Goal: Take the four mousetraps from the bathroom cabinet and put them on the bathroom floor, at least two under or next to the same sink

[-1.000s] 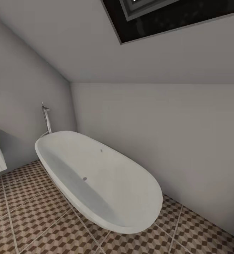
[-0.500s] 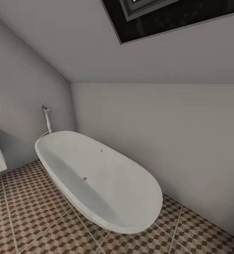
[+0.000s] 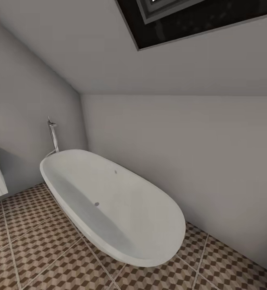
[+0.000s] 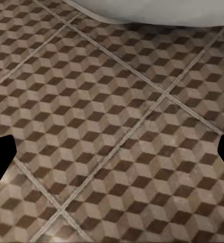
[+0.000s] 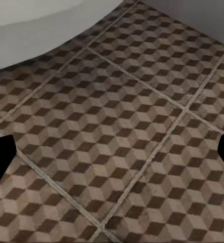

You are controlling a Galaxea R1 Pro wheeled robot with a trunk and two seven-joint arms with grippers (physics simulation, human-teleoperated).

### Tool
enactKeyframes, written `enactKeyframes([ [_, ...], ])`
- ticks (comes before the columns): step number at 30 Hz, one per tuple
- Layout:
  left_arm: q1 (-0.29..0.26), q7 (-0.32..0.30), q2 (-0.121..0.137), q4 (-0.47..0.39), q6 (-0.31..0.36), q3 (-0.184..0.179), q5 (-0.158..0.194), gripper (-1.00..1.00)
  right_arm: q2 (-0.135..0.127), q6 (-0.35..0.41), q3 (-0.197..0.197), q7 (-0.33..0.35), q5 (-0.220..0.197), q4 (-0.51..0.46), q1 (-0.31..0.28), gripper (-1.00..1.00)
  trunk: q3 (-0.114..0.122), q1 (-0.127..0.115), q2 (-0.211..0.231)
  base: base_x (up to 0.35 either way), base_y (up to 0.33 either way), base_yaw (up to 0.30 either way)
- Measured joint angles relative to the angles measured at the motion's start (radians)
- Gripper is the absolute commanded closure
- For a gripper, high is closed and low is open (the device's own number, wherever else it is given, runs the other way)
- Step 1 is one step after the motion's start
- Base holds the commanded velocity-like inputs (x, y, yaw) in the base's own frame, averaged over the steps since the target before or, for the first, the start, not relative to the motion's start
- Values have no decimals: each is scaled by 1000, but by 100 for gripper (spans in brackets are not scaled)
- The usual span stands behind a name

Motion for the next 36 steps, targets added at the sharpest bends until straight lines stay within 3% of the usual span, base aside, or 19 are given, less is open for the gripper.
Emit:
enactKeyframes([
  [9,0,0,0,37,-41,-1,1,-100,-1,-15,0,0,0,23,0,-100,0,0,0,0,0,0],
  [29,0,0,-1,44,-43,-2,2,-100,4,-16,0,-1,-1,28,0,-100,0,0,0,0,0,-1],
  [36,0,0,-1,44,-42,-1,2,-100,5,-15,0,-2,-2,27,0,-100,0,0,0,0,0,-151],
])
